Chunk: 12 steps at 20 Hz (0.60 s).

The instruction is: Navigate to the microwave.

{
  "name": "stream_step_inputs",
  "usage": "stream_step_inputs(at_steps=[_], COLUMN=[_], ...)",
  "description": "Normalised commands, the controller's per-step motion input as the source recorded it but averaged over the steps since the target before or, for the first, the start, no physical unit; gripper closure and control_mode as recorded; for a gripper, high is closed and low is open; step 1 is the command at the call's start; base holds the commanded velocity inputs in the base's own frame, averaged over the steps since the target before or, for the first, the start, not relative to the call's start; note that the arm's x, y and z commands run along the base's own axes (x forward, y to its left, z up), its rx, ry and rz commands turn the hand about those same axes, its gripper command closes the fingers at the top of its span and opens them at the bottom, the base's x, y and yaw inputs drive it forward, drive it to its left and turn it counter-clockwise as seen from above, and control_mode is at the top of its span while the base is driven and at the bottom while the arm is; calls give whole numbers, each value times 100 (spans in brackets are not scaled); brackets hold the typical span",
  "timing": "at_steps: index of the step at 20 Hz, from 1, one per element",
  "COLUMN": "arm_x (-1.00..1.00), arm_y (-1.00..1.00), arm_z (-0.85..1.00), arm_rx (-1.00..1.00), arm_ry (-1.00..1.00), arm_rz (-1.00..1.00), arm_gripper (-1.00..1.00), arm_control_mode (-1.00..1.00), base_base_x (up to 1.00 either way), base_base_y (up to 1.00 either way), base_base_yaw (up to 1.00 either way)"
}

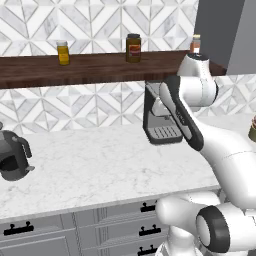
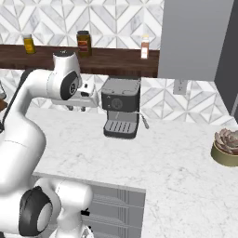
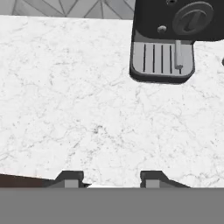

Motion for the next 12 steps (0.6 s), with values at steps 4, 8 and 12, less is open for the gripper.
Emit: stream_step_inputs(at_steps=[4,8,12], arm_x=[-63,-100,-100], arm_y=[0,0,0], arm_z=[0,0,17], arm_rx=[0,0,0], arm_ry=[0,-11,-22], arm_rz=[0,0,0], arm_gripper=[-100,-100,-100], arm_control_mode=[-100,-100,-100], base_base_x=[0,0,0], base_base_y=[0,0,0], base_base_yaw=[0,0,0])
